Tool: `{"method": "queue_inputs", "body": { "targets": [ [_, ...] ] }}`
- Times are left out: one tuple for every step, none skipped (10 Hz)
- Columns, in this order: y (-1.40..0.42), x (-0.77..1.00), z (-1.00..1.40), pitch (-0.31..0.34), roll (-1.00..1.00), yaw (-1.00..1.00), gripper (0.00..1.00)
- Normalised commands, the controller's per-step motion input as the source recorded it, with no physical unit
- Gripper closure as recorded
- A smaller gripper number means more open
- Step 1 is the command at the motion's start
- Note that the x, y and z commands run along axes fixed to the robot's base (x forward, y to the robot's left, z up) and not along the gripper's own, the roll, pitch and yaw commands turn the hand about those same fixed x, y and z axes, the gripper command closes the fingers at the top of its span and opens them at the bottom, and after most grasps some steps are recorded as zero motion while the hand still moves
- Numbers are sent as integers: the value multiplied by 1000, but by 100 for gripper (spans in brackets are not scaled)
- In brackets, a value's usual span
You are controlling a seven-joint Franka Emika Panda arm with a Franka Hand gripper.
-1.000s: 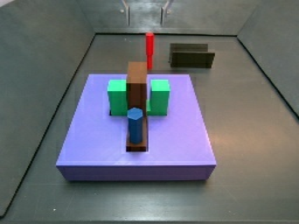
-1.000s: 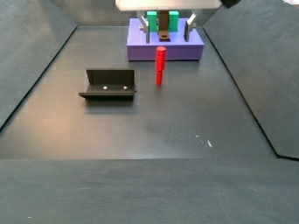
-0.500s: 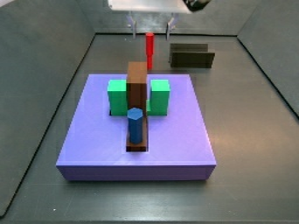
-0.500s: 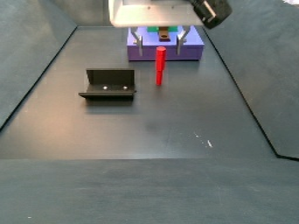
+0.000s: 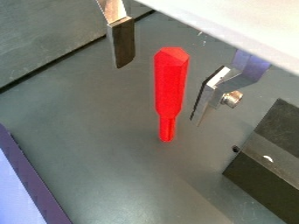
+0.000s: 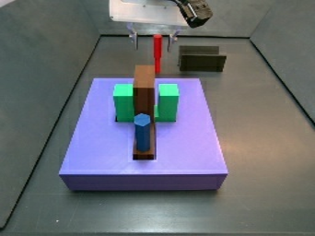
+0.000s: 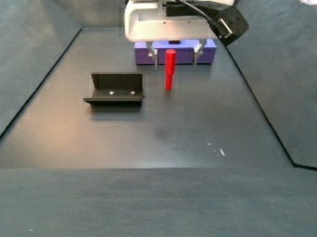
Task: Pick up the red object. Move up. Move to above the board. Insert the red object.
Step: Pick up the red object.
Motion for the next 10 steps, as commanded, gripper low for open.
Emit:
{"method": "queue_inputs", "body": {
  "targets": [
    [0,0,0,0,0,0,100],
    [0,0,0,0,0,0,100],
    [0,0,0,0,0,0,100],
    [0,0,0,0,0,0,100],
    [0,0,0,0,0,0,100],
    [0,0,0,0,0,0,100],
    [0,0,0,0,0,0,100],
    [0,0,0,0,0,0,100],
    [0,0,0,0,0,0,100],
    [0,0,0,0,0,0,100]
  ]
}}
